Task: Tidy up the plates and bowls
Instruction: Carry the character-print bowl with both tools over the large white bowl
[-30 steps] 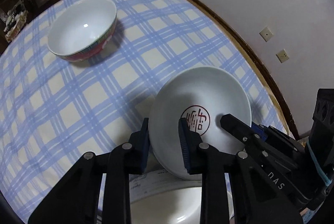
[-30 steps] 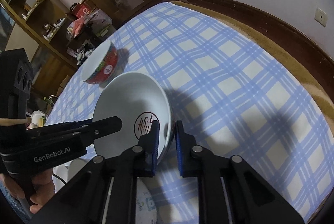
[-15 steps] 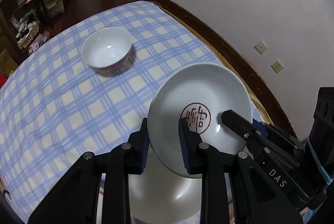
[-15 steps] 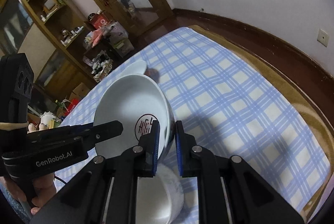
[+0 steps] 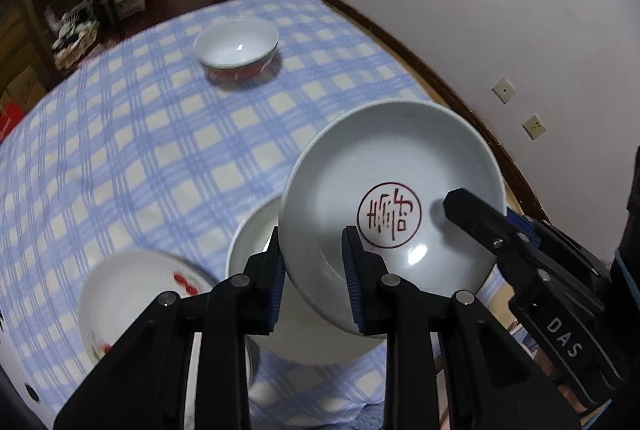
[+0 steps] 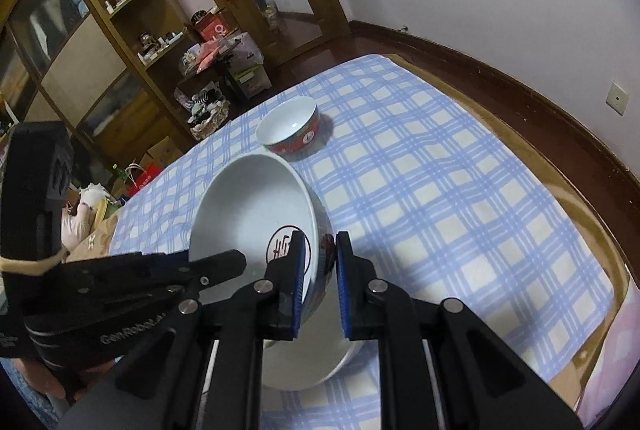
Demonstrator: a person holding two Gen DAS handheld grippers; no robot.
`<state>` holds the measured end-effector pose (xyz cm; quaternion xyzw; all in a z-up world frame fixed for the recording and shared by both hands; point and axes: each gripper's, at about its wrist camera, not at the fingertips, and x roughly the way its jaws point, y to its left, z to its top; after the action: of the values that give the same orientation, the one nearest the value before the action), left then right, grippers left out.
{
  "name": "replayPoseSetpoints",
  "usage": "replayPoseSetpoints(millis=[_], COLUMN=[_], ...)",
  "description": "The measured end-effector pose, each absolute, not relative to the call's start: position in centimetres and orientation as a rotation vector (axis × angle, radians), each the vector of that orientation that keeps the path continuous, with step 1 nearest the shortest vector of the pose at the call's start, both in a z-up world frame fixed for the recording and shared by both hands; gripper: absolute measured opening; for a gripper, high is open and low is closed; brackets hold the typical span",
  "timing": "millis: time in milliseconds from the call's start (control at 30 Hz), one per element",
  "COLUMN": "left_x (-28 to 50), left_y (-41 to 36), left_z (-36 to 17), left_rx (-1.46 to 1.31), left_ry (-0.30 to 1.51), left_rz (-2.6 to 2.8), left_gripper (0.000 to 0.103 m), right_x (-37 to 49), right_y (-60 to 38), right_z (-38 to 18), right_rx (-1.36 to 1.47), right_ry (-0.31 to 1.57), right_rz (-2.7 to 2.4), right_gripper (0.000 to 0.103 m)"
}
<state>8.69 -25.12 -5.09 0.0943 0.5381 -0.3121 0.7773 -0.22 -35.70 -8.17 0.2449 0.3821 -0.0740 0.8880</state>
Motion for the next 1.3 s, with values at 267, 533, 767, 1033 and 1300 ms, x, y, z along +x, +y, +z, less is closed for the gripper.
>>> replayPoseSetpoints(millis=[267,533,767,1033,1300], left_x=[6.9,6.8,7.3,7.3,7.1], left_y=[-23.7,-22.8,-21.8,-22.3,-22.9], left_z=[-7.0,-9.9,-11.2,-11.8,-12.5], left_rx=[0.199,0.204,0.171,0.172,0.188], left_ry=[1.16,1.194,1.223,1.221,1.232], left_rz=[-0.626,-0.568,-0.553,-0.575,-0.591], left_gripper=[0.026,0.026,0.026,0.026,0.026], right_x=[-1.6,-1.2,-0.3,0.1,0.2], right_y=[-34.4,-33.0,-32.3,-32.6,-33.1], right_z=[-9.9,-12.2,-13.6,-14.6,-14.9], right_rx=[0.53,0.47,0.452,0.454,0.46], right_ry=[0.795,0.797,0.847,0.895,0.907], right_rz=[-0.143,-0.105,-0.102,-0.14,-0.17], right_gripper=[0.016,0.016,0.016,0.016,0.016])
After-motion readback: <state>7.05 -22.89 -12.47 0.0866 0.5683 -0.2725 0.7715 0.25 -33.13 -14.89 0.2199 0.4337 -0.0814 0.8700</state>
